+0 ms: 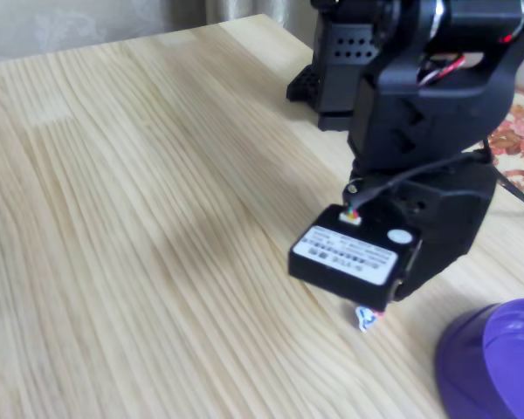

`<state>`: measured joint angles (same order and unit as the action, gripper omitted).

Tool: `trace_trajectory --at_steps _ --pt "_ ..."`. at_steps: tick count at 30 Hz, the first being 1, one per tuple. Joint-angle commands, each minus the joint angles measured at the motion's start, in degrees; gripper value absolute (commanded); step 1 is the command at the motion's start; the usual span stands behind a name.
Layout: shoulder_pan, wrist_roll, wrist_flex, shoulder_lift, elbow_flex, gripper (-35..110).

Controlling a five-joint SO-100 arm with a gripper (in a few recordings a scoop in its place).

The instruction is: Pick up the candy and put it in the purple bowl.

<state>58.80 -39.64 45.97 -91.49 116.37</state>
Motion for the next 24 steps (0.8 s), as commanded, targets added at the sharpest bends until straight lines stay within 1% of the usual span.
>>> trace_trajectory --at_steps 1,6,8,13,16,20,24 --pt "0.0 -0.9 -1.0 -2.6 -1.3 0" --pt "-0.1 -1.3 -0.3 -6.6 0.4 0" --pt "-0.2 -1.6 0.9 -11.3 1.8 0" --pt "-0.6 -2.2 7.7 -25.0 3.6 0" --pt "-0.3 -1.9 9.6 -32.4 4.7 0" --pt "1.1 1.0 8.0 -38.5 6.3 0" --pt "2.7 5.2 2.5 -43.0 9.1 -1"
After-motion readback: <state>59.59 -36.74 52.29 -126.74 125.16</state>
